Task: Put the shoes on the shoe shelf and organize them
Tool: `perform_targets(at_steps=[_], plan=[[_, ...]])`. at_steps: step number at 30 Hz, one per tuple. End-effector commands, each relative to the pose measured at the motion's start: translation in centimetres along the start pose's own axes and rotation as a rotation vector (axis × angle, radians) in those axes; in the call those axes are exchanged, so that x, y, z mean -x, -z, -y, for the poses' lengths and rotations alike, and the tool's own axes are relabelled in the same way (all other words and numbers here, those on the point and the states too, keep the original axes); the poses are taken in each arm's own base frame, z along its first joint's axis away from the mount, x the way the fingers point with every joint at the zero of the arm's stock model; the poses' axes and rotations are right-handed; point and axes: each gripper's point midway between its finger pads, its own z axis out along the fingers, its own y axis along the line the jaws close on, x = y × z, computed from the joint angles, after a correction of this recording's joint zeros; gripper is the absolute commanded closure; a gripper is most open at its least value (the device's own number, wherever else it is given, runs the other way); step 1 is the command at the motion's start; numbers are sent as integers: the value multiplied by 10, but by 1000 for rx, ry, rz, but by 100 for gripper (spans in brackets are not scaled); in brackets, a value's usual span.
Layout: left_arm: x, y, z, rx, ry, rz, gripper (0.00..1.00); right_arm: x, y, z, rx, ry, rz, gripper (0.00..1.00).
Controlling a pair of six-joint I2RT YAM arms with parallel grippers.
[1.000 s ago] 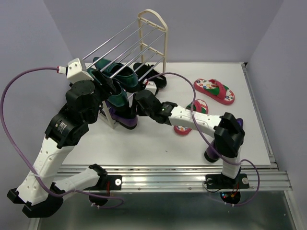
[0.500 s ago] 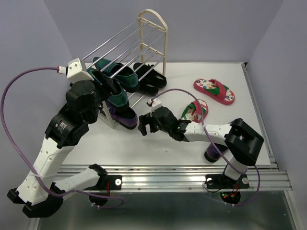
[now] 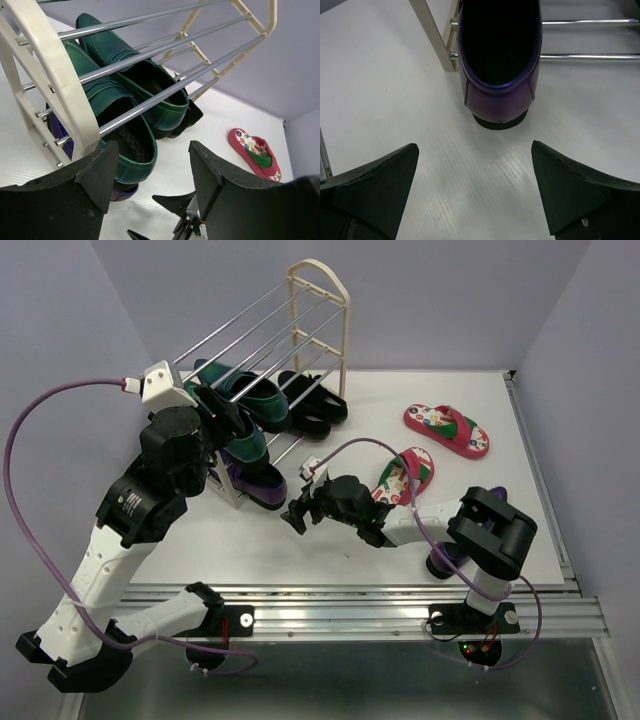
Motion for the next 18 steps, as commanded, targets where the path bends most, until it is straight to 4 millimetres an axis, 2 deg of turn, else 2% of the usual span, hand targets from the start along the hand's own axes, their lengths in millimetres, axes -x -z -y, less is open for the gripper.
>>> perform_targets(at_steps=[1, 12, 18], plan=[[8, -1, 4, -11, 30, 29, 31, 34, -21, -14, 63, 55, 140, 0], [6, -3, 3, -2, 26, 27, 31, 20, -58, -10, 57, 60, 165, 0], [5, -4, 3, 3, 23, 24, 31, 23, -72, -5, 38, 72, 199, 2]])
